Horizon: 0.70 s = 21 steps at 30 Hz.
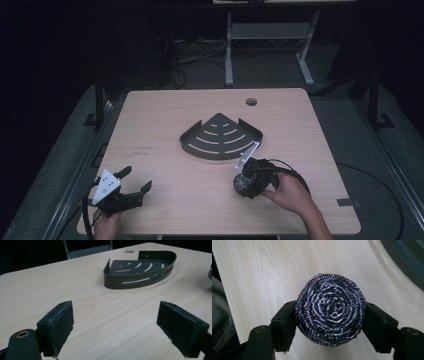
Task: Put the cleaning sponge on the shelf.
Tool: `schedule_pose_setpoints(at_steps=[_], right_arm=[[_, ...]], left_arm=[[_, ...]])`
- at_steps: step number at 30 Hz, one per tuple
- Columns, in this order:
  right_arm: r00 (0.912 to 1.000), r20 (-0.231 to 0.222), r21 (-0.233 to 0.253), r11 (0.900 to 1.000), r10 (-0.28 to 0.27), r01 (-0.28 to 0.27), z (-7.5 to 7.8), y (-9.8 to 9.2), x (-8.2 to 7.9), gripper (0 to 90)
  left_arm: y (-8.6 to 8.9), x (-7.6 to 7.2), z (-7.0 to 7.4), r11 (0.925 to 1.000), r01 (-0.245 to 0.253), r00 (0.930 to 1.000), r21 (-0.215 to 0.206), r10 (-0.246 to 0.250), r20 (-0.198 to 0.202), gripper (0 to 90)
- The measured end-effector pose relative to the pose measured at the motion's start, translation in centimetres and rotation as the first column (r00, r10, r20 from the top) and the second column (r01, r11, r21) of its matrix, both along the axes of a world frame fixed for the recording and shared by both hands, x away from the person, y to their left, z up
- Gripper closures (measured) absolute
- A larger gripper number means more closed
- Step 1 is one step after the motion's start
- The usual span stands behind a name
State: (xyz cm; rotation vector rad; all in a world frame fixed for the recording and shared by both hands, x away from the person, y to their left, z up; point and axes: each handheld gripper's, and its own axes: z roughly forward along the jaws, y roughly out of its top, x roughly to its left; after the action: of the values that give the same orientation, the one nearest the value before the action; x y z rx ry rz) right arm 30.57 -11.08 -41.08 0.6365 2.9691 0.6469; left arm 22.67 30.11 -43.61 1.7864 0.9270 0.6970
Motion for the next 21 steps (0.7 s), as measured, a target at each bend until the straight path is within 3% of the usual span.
schedule_pose_setpoints(at_steps=[18, 21], right_arm=[[0.9999, -0.014, 0.035, 0.999, -0.006, 0.006, 1.8, 0.1, 2.3, 31.5], [0.9999, -0.009, 0.022, 1.0, -0.007, 0.007, 2.1, 0.3, 2.6, 31.5]], left_arm=[[0.0, 0.0, 0.0, 1.0, 0.0, 1.0, -0.01, 0.0, -0.002, 13.2], [0.1, 0.1, 0.0, 1.0, 0.0, 1.0, -0.009, 0.0, -0.001, 13.2]])
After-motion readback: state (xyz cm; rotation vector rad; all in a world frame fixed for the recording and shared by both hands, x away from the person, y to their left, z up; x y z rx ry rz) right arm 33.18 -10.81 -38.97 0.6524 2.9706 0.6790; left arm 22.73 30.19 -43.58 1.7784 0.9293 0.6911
